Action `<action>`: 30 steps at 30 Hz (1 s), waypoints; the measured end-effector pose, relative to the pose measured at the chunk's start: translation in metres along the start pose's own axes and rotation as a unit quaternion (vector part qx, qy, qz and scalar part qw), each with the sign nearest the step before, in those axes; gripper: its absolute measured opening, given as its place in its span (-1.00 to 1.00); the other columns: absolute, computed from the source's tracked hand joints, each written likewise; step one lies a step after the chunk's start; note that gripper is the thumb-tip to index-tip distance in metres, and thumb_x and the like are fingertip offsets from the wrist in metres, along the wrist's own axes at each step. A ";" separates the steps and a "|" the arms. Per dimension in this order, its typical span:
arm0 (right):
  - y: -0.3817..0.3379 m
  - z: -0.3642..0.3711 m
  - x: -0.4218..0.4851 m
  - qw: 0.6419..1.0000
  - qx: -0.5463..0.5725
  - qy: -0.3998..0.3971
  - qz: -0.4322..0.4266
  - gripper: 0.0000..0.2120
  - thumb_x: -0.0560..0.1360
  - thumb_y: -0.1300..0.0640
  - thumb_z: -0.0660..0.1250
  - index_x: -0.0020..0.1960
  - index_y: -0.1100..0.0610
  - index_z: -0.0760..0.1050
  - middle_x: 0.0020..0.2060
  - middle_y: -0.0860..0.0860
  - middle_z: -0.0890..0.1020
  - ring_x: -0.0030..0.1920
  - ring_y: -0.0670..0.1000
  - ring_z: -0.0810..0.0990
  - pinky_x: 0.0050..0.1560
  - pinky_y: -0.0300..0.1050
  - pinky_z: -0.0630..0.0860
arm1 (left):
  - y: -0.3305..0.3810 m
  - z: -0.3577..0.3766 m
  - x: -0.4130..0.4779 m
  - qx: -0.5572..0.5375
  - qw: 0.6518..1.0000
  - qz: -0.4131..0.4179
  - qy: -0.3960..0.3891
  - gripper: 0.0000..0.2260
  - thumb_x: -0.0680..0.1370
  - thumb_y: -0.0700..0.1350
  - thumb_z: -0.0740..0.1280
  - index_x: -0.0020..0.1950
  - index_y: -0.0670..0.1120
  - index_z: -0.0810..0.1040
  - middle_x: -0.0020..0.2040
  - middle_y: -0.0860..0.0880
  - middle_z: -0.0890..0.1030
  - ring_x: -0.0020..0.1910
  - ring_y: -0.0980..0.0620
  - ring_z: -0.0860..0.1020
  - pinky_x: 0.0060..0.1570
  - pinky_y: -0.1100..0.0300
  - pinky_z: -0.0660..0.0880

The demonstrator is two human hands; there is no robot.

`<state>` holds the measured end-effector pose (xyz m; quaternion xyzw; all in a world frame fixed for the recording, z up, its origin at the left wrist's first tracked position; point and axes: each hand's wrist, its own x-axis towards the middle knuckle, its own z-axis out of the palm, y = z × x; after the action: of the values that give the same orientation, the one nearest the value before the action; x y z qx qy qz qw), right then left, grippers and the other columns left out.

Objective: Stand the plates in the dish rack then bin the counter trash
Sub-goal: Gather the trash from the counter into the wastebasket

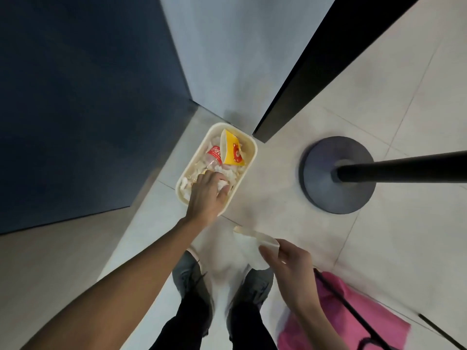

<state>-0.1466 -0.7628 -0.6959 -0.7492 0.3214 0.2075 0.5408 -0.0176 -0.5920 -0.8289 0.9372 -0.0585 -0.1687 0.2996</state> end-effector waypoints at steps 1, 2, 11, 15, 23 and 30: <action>0.007 0.002 0.006 1.000 0.003 0.002 0.003 -0.91 0.44 0.08 0.42 -0.21 0.07 0.65 -0.32 0.04 0.68 -0.29 -0.09 0.59 -0.23 -0.01 0.53 | -0.007 0.007 0.003 0.015 1.000 0.007 0.000 -0.82 0.54 -0.11 0.39 0.10 -0.14 0.55 0.08 -0.14 0.57 0.03 -0.19 0.49 0.00 -0.06 0.45; 0.013 0.003 0.011 1.000 0.002 0.005 0.007 -0.92 0.45 0.10 0.43 -0.20 0.07 0.64 -0.33 0.07 0.67 -0.30 -0.08 0.57 -0.23 0.01 0.52 | -0.011 0.013 0.005 0.028 1.000 0.012 -0.002 -0.80 0.53 -0.10 0.40 0.12 -0.13 0.55 0.10 -0.13 0.57 0.06 -0.19 0.49 0.01 -0.07 0.45; -0.003 0.015 0.057 0.998 -0.031 0.008 -0.046 -0.81 0.46 0.02 0.40 -0.18 0.16 0.60 -0.43 0.03 0.55 -0.36 -0.14 0.42 -0.29 -0.06 0.42 | -0.023 0.014 -0.017 0.069 0.992 0.100 -0.013 -0.54 0.41 -0.07 0.44 0.29 -0.06 0.49 0.32 -0.05 0.48 0.34 -0.10 0.41 0.37 -0.09 0.26; -0.030 0.016 0.101 0.994 -0.047 0.028 -0.089 -0.95 0.49 0.20 0.43 -0.07 0.11 0.67 -0.42 -0.22 0.60 -0.39 -0.25 0.47 -0.32 -0.35 0.40 | -0.030 0.006 -0.030 0.053 0.993 0.106 -0.012 -0.55 0.41 -0.10 0.44 0.29 -0.08 0.49 0.34 -0.06 0.48 0.38 -0.09 0.39 0.38 -0.13 0.27; -0.075 0.042 0.173 0.977 -0.118 0.089 -0.156 -0.77 0.51 0.09 0.42 0.15 0.09 0.66 0.08 -0.04 0.68 0.07 -0.05 0.61 0.07 -0.26 0.46 | -0.054 -0.016 -0.052 0.040 0.996 0.079 -0.002 -0.59 0.43 -0.11 0.39 0.27 -0.03 0.49 0.37 0.01 0.44 0.39 0.00 0.37 0.35 0.00 0.30; -0.049 0.082 0.185 0.978 -0.162 0.073 -0.111 -0.66 0.48 0.12 0.47 0.22 0.18 0.60 0.32 0.07 0.52 0.30 0.05 0.48 0.15 -0.40 0.25 | -0.063 -0.030 -0.060 -0.003 0.999 0.043 -0.008 -0.55 0.45 -0.19 0.45 0.33 -0.07 0.48 0.41 -0.04 0.43 0.38 -0.06 0.39 0.28 0.01 0.39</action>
<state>0.0214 -0.7232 -0.8116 -0.8710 0.2367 0.1402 0.4069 -0.0625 -0.5120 -0.8257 0.9315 -0.1005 -0.1636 0.3091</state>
